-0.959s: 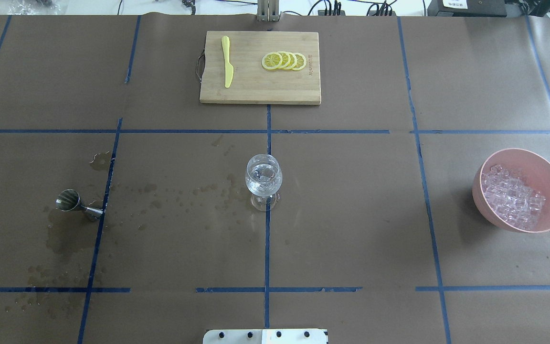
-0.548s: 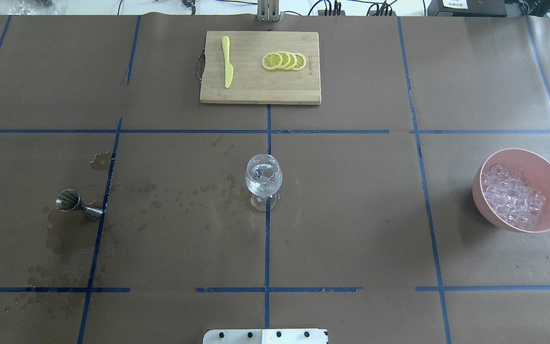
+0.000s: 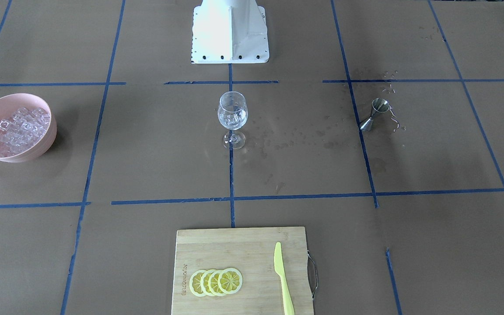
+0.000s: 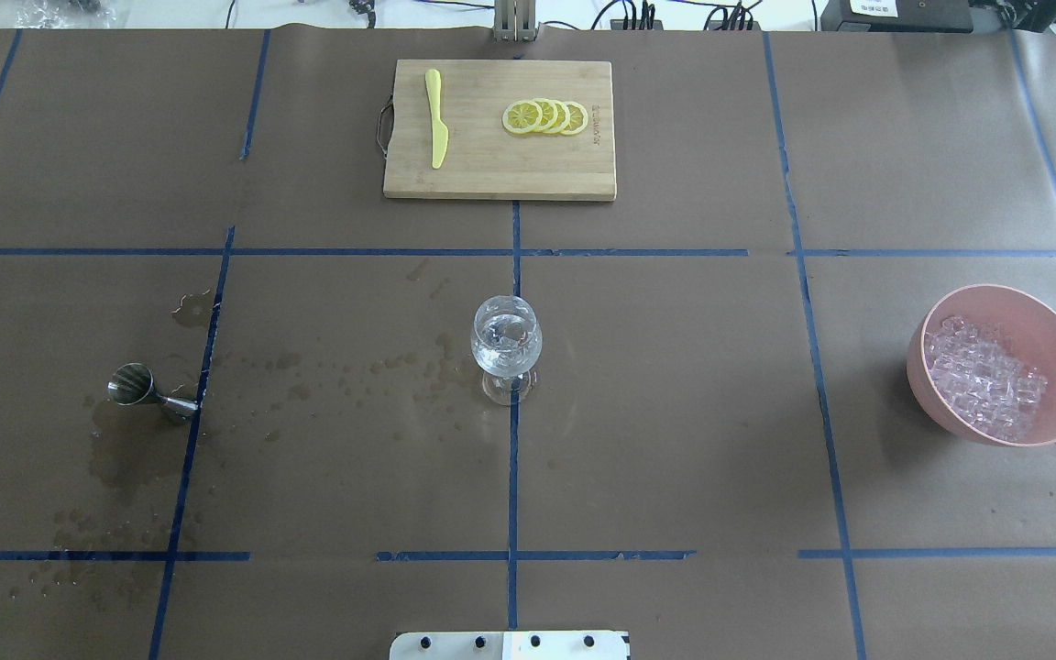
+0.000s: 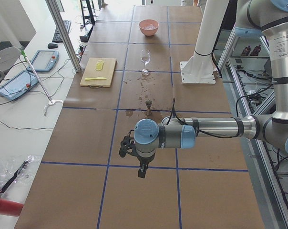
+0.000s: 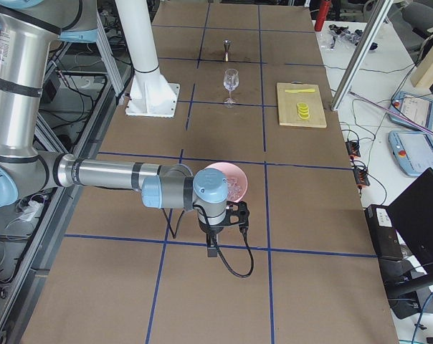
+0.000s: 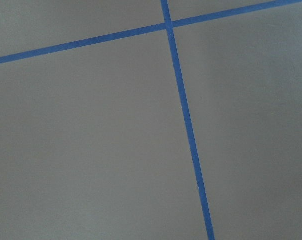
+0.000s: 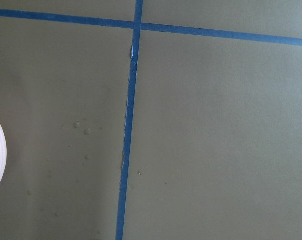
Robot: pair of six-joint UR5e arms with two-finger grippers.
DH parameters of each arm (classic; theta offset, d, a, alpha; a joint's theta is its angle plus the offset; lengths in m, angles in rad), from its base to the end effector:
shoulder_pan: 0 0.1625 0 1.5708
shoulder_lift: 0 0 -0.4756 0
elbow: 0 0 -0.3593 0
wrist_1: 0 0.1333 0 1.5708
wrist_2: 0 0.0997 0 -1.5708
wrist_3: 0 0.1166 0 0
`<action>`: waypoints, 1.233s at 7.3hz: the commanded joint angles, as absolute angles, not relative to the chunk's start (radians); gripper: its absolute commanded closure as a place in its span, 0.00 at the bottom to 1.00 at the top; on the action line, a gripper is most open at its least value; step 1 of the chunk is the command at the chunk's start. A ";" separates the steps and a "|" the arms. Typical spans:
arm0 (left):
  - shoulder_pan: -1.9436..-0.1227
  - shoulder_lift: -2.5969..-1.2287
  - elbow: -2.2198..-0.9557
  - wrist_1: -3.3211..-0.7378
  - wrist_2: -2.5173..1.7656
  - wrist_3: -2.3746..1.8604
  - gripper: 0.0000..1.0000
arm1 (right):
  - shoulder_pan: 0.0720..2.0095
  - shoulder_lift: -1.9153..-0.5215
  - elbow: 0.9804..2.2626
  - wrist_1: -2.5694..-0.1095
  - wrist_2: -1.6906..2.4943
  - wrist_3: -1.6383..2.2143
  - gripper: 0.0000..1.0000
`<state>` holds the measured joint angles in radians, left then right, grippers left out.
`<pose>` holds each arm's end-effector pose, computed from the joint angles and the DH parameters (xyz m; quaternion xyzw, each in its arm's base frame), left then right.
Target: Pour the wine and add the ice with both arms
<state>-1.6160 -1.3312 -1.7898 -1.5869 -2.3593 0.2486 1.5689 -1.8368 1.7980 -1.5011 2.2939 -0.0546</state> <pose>-0.0662 -0.3430 0.7146 0.0542 0.3803 0.0929 0.9186 0.0555 -0.3365 0.7196 0.0238 -0.3532 -0.0319 0.9347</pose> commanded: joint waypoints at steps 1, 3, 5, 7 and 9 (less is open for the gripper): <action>-1.615 -1.338 -1.801 -1.588 -2.359 0.252 0.00 | 1.568 -1.839 1.796 -1.491 2.296 -0.054 0.00; -1.615 -1.339 -1.810 -1.594 -2.359 0.252 0.00 | 1.568 -1.841 1.795 -1.489 2.296 -0.054 0.00; -1.617 -1.332 -1.801 -1.692 -2.358 0.250 0.00 | 1.566 -1.841 1.787 -1.491 2.296 -0.054 0.00; -1.617 -1.328 -1.801 -1.694 -2.358 0.250 0.00 | 1.566 -1.842 1.783 -1.491 2.296 -0.054 0.00; -1.617 -1.324 -1.801 -1.692 -2.355 0.250 0.00 | 1.568 -1.842 1.775 -1.491 2.296 -0.054 0.00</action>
